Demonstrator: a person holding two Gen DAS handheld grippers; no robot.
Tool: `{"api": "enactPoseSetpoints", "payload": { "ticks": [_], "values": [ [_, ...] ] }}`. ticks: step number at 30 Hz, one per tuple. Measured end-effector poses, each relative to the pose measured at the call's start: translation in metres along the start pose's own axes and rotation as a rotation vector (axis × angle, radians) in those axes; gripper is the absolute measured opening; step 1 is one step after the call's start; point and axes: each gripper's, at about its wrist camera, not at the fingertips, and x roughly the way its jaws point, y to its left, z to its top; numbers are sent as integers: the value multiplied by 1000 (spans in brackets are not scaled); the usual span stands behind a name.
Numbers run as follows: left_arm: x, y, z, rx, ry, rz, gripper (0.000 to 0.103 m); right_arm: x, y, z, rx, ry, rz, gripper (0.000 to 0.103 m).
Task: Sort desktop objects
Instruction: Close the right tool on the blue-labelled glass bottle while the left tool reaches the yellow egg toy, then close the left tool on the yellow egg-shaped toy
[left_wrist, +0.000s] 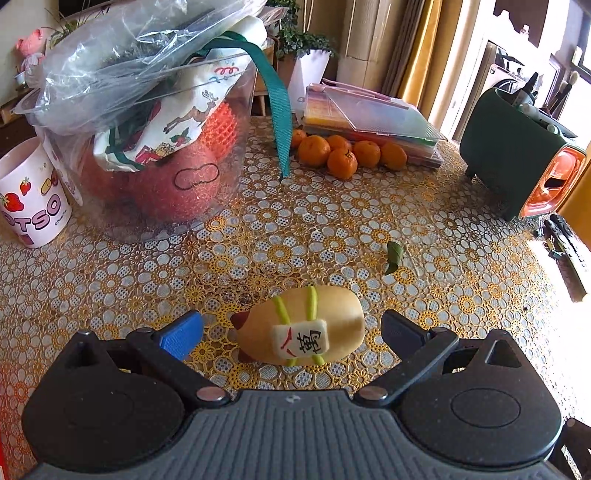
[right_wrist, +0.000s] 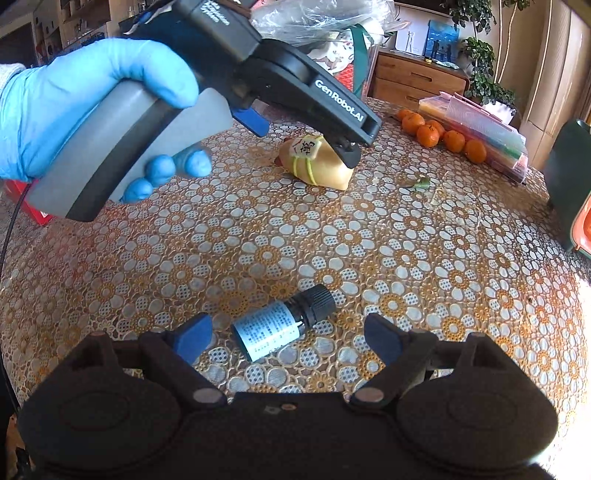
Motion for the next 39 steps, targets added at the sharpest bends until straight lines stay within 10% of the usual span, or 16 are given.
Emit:
{"api": "enactPoseSetpoints", "payload": {
  "ticks": [13,24,31,39],
  "values": [
    [22,-6,0,10,46,-4,103,11,-2,2,-53,-29,37,86],
    [18,-14,-1,37,25,-15,100,7,-2,1,-57,-49,46,62],
    [12,-9,0,33,10,10,76,5,0,2,-50,-47,41,62],
    [-1,-11,-5,72,0,-9,74,2,1,0,-40,-31,26,62]
  ]
}}
